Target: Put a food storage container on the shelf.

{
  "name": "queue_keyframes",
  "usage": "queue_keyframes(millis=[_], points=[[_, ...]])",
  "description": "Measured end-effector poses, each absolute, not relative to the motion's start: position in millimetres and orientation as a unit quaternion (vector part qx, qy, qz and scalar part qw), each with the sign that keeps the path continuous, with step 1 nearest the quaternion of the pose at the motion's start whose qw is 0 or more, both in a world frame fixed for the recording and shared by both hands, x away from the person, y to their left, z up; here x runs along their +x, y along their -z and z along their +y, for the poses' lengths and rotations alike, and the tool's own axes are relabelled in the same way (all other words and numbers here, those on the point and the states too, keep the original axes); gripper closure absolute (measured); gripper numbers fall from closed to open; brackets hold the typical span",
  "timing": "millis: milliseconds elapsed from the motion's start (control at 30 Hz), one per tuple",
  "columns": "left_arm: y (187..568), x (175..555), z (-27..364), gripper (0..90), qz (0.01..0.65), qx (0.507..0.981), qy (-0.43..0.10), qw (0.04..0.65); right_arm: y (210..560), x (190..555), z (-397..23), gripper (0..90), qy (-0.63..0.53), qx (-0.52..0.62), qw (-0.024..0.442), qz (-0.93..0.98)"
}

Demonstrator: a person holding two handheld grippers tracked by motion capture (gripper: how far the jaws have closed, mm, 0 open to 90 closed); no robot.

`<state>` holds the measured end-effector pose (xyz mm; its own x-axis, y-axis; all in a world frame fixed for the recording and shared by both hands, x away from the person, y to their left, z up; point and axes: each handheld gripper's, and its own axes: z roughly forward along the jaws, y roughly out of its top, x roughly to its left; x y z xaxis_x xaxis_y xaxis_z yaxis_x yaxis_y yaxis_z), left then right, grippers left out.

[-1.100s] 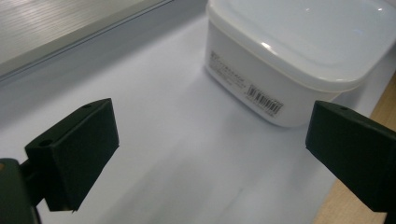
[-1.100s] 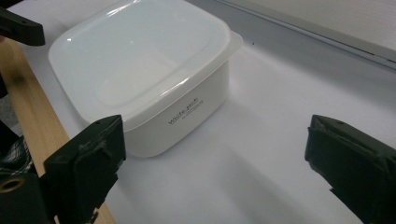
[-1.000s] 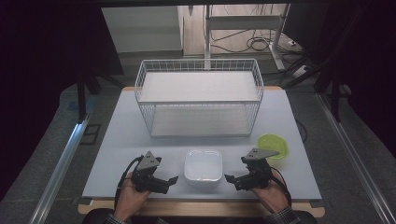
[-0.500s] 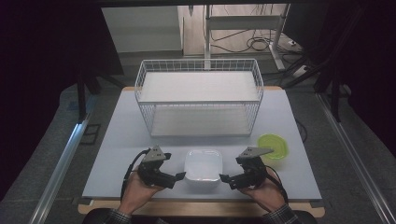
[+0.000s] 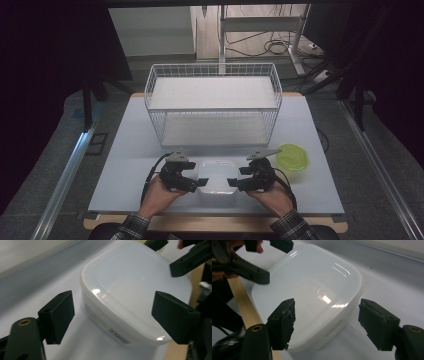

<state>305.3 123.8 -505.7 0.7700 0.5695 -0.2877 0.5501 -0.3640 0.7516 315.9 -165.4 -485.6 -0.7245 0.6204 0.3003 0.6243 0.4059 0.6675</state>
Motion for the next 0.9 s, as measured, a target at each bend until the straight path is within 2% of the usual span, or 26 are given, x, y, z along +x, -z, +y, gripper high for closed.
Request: queue_keyframes(millis=[133, 333, 367, 400, 433, 467, 533, 567, 600, 900], points=[[506, 304, 123, 21.6, 0.346, 0.822, 0.012, 0.452, 487, 318, -167, 36.5, 0.400, -0.388, 0.031, -0.829], [504, 299, 123, 27.5, 0.370, 0.816, 0.035, 0.444, 482, 313, -167, 44.6, 0.392, -0.400, 0.032, -0.828], [502, 297, 124, 29.6, 0.372, 0.816, 0.031, 0.440, 482, 312, -168, 46.8, 0.391, -0.403, 0.033, -0.827], [497, 291, 125, 38.4, 0.382, 0.815, 0.018, 0.435, 480, 310, -170, 52.4, 0.391, -0.415, 0.040, -0.821], [497, 291, 125, 41.9, 0.382, 0.815, 0.018, 0.435, 480, 310, -170, 52.4, 0.391, -0.415, 0.040, -0.821], [496, 288, 126, 41.9, 0.387, 0.813, 0.017, 0.436, 480, 309, -172, 56.1, 0.394, -0.420, 0.045, -0.816], [495, 284, 130, 48.6, 0.396, 0.806, 0.024, 0.439, 478, 307, -174, 60.9, 0.399, -0.430, 0.053, -0.808], [494, 282, 135, 54.8, 0.407, 0.797, 0.037, 0.444, 478, 305, -175, 64.4, 0.403, -0.438, 0.059, -0.802], [494, 282, 135, 57.9, 0.407, 0.797, 0.037, 0.444, 478, 305, -175, 64.4, 0.403, -0.438, 0.059, -0.802], [490, 271, 142, 68.7, 0.439, 0.772, 0.056, 0.456, 477, 297, -177, 73.6, 0.420, -0.460, 0.056, -0.780]])
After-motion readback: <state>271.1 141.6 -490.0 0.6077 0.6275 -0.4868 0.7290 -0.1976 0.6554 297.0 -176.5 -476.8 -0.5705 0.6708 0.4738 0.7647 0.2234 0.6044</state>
